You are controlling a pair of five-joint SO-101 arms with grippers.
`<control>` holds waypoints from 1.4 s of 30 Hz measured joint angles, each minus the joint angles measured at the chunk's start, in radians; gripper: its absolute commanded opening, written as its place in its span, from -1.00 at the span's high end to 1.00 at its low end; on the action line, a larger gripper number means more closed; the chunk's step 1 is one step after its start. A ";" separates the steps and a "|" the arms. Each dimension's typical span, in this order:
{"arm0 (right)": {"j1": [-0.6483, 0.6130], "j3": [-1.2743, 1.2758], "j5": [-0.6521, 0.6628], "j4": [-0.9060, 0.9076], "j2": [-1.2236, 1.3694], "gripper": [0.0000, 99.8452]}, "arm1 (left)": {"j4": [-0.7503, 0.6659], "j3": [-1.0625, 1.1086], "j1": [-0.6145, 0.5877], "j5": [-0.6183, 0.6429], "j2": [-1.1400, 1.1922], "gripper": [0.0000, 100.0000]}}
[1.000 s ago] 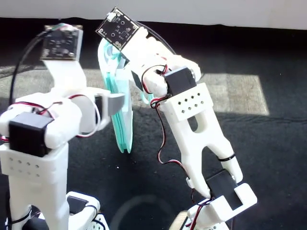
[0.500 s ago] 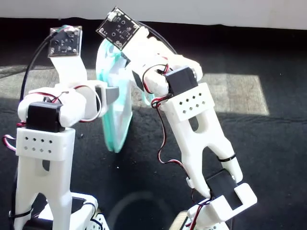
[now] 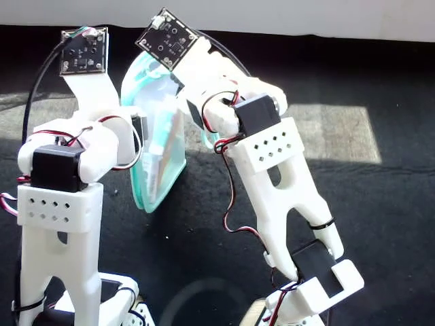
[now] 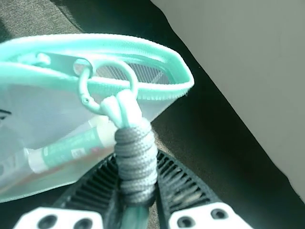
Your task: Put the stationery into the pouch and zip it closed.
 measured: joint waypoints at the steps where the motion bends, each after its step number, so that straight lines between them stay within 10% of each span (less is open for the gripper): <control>1: -0.002 0.000 0.000 0.006 0.000 0.99 | 0.000 0.000 0.000 -0.012 0.000 0.98; 16: -0.018 -0.002 0.000 0.150 -0.094 0.99 | -0.002 -0.017 0.006 -0.321 0.000 0.98; 42: 0.008 0.133 -0.471 0.183 -0.201 0.70 | 0.058 -0.026 0.028 -0.184 0.000 0.98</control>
